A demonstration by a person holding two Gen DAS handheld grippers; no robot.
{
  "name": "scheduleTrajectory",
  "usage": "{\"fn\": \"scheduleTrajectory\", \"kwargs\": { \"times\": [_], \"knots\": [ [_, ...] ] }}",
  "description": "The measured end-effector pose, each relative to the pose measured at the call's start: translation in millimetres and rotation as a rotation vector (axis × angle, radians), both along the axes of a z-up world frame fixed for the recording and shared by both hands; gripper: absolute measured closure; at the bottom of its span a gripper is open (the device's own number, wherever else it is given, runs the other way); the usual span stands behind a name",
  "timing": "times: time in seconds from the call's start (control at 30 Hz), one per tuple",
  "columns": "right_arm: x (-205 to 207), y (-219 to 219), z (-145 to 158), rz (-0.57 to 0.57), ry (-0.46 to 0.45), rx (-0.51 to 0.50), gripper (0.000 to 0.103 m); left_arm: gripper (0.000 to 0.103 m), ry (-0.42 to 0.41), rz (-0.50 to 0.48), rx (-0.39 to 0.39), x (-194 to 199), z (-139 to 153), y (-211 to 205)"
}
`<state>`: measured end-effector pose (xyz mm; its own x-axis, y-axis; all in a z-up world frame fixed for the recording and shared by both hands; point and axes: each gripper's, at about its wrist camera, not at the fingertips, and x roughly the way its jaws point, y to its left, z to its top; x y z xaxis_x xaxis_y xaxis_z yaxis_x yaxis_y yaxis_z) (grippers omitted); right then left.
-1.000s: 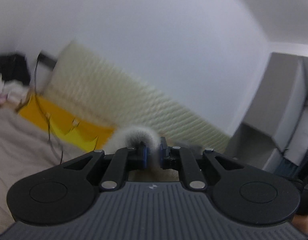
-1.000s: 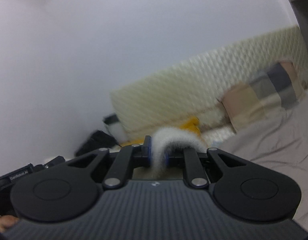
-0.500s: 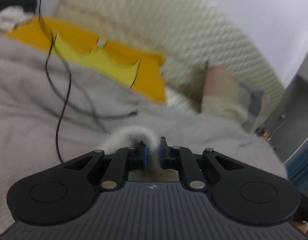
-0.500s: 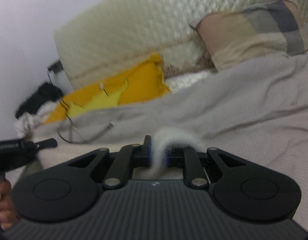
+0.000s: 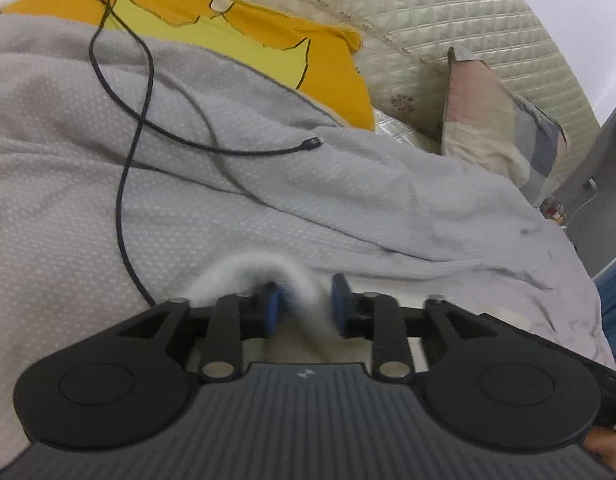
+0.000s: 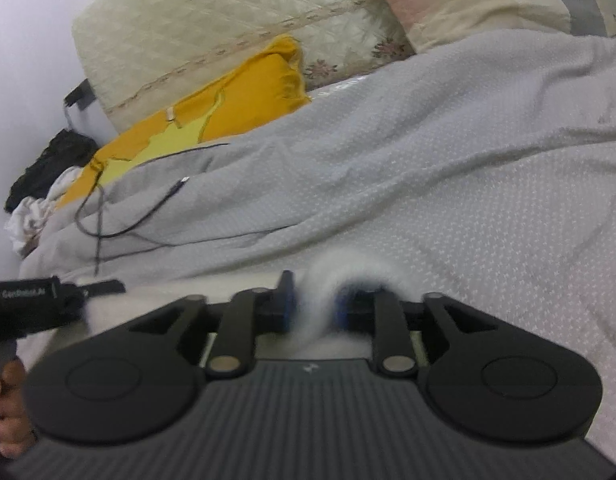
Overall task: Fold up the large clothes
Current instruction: 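Lower the blanket flat onto the bed and open both grippers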
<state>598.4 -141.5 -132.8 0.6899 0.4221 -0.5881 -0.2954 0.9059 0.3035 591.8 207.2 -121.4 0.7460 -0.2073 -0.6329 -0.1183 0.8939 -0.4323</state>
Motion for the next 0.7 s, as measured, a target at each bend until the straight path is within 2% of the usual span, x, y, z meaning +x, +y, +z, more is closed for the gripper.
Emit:
{"fn": "scheduleTrajectory", "kwargs": {
  "times": [0.07, 0.1, 0.2, 0.27, 0.47, 0.7],
  "knots": [
    [-14, 0, 13, 0.012, -0.017, -0.013, 0.052, 0.047, -0.015, 0.008, 0.039, -16, 18, -7],
    [-23, -1, 21, 0.013, -0.026, -0.007, 0.05, 0.044, -0.024, 0.009, 0.067, -29, 35, -15],
    [-50, -10, 44, 0.011, -0.026, 0.036, 0.05, 0.044, -0.054, -0.021, 0.104, -55, 63, -27],
    [-75, -14, 63, 0.014, -0.053, 0.026, 0.05, 0.044, -0.08, -0.017, 0.103, -79, 83, -33],
    [-165, -31, 110, 0.025, -0.13, 0.019, 0.05, 0.044, -0.149, -0.028, 0.117, -175, 137, -59],
    [-281, -57, 138, 0.046, -0.19, 0.015, 0.05, 0.044, -0.206, -0.02, 0.129, -302, 167, -93]
  ]
}}
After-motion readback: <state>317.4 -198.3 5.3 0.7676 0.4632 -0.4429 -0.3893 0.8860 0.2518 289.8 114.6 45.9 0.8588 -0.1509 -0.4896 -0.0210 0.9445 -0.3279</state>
